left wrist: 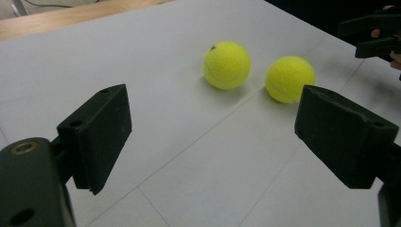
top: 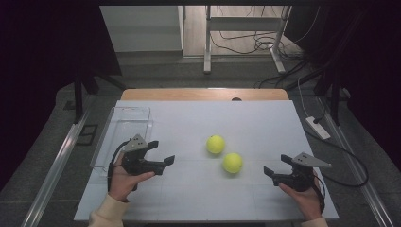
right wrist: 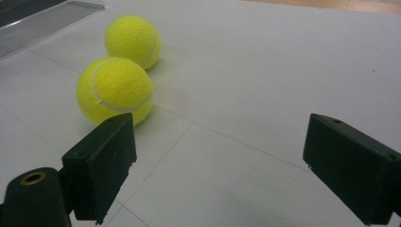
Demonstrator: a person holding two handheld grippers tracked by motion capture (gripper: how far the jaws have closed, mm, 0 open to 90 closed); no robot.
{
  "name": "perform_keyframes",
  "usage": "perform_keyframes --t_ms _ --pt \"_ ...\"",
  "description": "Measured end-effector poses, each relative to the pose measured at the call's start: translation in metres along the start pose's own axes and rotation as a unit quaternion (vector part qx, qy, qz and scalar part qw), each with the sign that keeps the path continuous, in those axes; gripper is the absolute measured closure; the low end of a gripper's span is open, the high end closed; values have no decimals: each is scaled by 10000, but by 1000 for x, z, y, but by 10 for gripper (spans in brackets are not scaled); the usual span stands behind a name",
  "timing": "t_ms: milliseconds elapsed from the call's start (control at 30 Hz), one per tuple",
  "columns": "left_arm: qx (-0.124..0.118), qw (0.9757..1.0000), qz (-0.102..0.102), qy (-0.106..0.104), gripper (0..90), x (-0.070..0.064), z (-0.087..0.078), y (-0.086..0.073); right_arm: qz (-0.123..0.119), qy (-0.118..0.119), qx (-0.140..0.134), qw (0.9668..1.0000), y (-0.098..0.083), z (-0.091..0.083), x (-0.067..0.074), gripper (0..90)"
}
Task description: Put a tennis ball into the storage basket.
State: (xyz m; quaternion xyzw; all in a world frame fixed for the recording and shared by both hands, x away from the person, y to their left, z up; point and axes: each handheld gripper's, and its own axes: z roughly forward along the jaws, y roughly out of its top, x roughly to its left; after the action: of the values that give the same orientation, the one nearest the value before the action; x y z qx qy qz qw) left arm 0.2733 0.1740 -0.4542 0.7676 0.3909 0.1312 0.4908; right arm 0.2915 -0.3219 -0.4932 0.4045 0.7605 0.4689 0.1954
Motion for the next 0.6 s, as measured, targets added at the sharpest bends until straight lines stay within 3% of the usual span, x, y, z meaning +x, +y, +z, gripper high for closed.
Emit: perform_keyframes --t_ms 600 --pt "141 9997 96 -176 126 -8 16 7 -6 -10 10 10000 0 0 0 101"
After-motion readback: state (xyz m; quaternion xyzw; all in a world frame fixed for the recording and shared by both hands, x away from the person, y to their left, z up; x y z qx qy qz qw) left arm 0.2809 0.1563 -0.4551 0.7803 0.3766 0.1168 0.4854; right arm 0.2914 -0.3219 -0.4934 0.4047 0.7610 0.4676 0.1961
